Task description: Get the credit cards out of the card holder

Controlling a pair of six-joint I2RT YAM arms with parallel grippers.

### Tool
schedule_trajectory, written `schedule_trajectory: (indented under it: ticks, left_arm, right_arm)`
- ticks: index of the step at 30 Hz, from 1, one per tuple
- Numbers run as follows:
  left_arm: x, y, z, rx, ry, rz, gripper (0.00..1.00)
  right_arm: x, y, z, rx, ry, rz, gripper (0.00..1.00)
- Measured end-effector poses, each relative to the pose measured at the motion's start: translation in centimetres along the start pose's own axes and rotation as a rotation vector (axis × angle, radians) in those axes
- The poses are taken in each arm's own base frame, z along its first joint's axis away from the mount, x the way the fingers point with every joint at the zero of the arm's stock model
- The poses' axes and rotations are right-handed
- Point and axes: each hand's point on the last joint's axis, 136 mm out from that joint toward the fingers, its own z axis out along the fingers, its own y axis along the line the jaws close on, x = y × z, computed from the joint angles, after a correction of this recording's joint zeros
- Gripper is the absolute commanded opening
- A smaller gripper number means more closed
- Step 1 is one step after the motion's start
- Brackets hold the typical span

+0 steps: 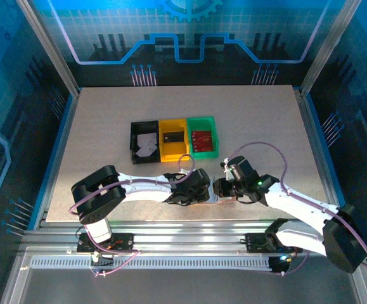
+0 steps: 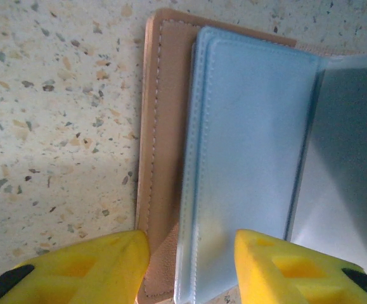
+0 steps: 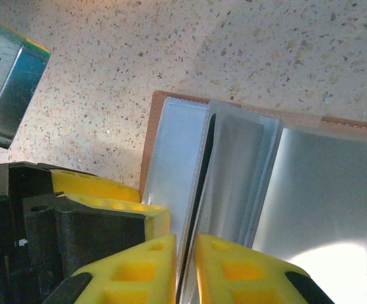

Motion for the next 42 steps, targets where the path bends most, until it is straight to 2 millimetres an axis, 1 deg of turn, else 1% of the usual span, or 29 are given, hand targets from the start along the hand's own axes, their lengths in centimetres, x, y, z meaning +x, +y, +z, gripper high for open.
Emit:
schedule_trajectory:
  ticks: [5,11,15,17,20,23,30,37,42]
  left_arm:
    - [0.0,0.0,0.0,0.000,0.000,0.000,0.44]
    - [0.0,0.0,0.0,0.000,0.000,0.000,0.44]
    - [0.0,0.0,0.0,0.000,0.000,0.000,0.44]
    - [0.0,0.0,0.0,0.000,0.000,0.000,0.44]
    - [0.0,0.0,0.0,0.000,0.000,0.000,0.44]
    - [0.0,0.0,0.0,0.000,0.000,0.000,0.44]
    - [0.0,0.0,0.0,0.000,0.000,0.000,0.44]
    - [0.0,0.0,0.0,0.000,0.000,0.000,0.44]
    - [0.0,0.0,0.0,0.000,0.000,0.000,0.44]
  right_arm:
    - [0.0,-0.3,-0.1,0.010,-0.009,0.000,0.22]
    - [1.2,-1.3,0.1,0.042,0.025,0.010,0.22]
    - [1.6,-1.5,0.1,0.050,0.036,0.013,0.20]
    - [1.6,-1.6,0.2,0.051,0.038,0.013,0.20]
    - [1.7,-1.6,0.1,0.051,0.039,0.016,0.27]
    - [1.7,-1.5,-0.2,0.050,0.037,0.017,0.28]
    - [1.3,-1.1,-1.0,0.040,0.021,0.012,0.29]
    - [1.5,-1.1,-1.1,0.043,0.026,0.013,0.26]
    - [1.5,-1.1,-1.1,0.043,0.025,0.014,0.26]
